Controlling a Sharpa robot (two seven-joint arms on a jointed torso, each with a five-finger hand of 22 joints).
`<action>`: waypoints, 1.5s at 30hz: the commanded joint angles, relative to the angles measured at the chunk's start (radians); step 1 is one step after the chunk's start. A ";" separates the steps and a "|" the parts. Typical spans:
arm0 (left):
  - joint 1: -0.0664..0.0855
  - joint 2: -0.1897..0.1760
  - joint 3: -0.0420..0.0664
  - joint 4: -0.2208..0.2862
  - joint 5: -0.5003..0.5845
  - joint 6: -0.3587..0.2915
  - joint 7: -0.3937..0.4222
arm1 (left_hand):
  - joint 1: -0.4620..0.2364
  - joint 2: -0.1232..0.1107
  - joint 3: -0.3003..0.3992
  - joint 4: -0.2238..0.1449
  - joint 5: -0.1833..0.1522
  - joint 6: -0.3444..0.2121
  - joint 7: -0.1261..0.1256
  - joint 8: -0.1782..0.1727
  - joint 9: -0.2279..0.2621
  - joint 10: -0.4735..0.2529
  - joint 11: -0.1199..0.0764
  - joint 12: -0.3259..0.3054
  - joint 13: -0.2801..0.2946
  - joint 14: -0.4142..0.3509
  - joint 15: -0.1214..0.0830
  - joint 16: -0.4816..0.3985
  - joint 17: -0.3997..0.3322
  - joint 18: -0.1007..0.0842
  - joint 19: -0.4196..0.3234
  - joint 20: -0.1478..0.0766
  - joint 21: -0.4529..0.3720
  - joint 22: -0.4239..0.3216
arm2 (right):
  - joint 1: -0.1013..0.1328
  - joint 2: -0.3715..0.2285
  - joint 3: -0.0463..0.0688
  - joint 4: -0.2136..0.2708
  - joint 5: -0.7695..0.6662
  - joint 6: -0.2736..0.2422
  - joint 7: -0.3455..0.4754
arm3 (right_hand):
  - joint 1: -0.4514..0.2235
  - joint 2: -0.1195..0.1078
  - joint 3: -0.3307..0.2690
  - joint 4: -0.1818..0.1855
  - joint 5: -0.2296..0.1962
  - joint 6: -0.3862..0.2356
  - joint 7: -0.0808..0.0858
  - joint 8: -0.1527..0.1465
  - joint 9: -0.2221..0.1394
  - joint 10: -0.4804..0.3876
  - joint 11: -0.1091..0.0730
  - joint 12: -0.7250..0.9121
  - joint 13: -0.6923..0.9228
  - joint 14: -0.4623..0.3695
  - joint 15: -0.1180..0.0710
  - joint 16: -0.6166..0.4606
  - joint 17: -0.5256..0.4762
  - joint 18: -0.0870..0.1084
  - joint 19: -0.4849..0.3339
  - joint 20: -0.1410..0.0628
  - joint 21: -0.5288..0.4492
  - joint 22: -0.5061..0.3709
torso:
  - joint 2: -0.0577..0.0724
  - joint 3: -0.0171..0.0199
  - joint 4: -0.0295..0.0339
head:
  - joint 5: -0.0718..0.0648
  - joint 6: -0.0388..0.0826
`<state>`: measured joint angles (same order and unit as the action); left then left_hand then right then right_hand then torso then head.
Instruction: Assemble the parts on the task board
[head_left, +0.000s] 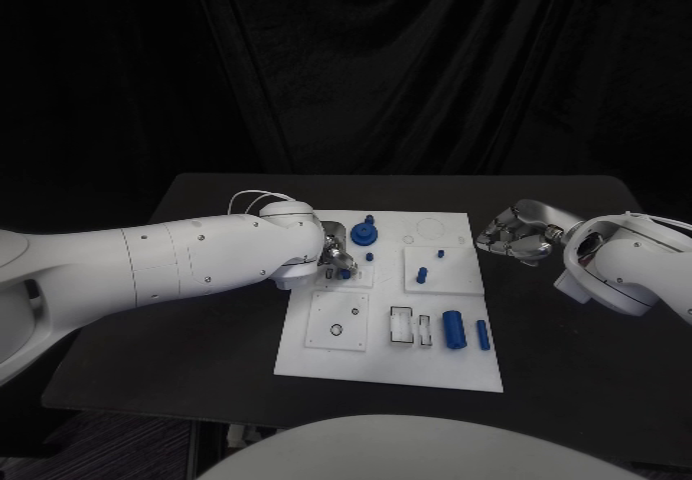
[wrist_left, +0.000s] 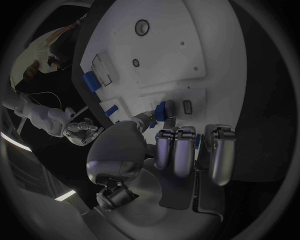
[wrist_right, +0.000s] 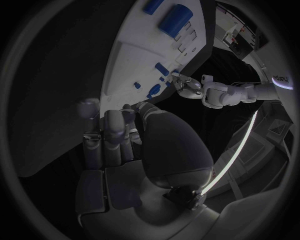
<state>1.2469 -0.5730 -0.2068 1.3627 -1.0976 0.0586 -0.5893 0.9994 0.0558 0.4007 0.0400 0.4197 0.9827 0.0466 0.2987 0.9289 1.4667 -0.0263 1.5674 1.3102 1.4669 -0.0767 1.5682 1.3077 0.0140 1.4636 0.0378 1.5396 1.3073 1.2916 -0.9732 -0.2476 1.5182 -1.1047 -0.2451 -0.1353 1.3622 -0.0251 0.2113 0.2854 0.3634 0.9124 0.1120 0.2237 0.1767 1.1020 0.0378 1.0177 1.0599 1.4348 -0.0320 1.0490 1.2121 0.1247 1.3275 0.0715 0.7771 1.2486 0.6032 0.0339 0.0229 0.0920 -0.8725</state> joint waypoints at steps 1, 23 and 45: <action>-0.009 0.006 -0.004 0.000 0.006 0.013 0.004 | -0.004 0.005 0.003 0.001 -0.004 0.001 -0.004 -0.004 0.001 0.104 -0.003 0.003 0.261 0.104 -0.004 0.003 0.263 0.001 0.070 -0.006 -0.007 0.217 | -0.003 0.000 0.001 0.001 -0.005 0.014 -0.021 | 0.011 0.001 0.006 0.002 0.006 -0.003 0.007 -0.005 -0.001 -0.008 -0.002 -0.007 -0.002 -0.010 0.001 -0.005 -0.002 0.017 -0.008 0.003 -0.008 -0.002 | 0.000 0.0005 -0.0007 | 0.000 0.000; -0.012 0.000 -0.004 -0.008 0.006 0.027 0.002 | -0.008 -0.001 0.008 -0.003 -0.043 -0.001 -0.002 -0.015 0.008 0.104 -0.002 0.003 0.261 0.104 -0.004 0.003 0.263 0.002 0.067 -0.005 -0.012 0.213 | -0.004 -0.002 0.001 0.001 -0.005 0.034 -0.033 | 0.011 0.001 0.007 0.002 0.006 -0.004 0.007 -0.005 -0.001 -0.009 -0.001 -0.007 -0.003 -0.011 0.001 -0.006 -0.002 0.018 -0.009 0.003 -0.011 -0.003 | -0.001 0.0001 -0.0005 | 0.002 0.000; -0.013 -0.010 -0.004 -0.008 0.006 0.023 0.003 | -0.005 0.000 0.012 -0.006 -0.047 0.001 -0.003 -0.016 0.010 0.104 -0.003 0.003 0.261 0.104 -0.004 0.003 0.263 0.003 0.065 -0.005 -0.014 0.211 | -0.007 -0.002 0.001 -0.001 -0.006 0.043 -0.038 | 0.009 0.000 0.007 0.003 0.005 -0.004 0.008 -0.005 -0.002 -0.014 0.000 -0.012 -0.007 -0.015 0.002 -0.012 -0.006 0.019 -0.013 0.004 -0.021 -0.007 | 0.000 -0.0002 0.0002 | 0.003 0.000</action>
<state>1.2441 -0.5809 -0.2045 1.3580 -1.0961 0.0633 -0.5765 0.9915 0.0478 0.4062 0.0343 0.3767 0.9832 0.0470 0.2841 0.9377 1.4667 -0.0264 1.5674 1.3102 1.4669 -0.0767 1.5682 1.3074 0.0139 1.4636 0.0378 1.5312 1.3078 1.2877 -0.9744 -0.2476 1.5175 -1.1049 -0.2126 -0.1558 1.3622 -0.0251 0.2140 0.2882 0.3634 0.9088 0.1156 0.2237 0.1761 1.0949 0.0376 1.0097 1.0537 1.4277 -0.0319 1.0418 1.2065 0.1247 1.3240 0.0751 0.7608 1.2423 0.6025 0.0334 0.0238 0.0945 -0.8725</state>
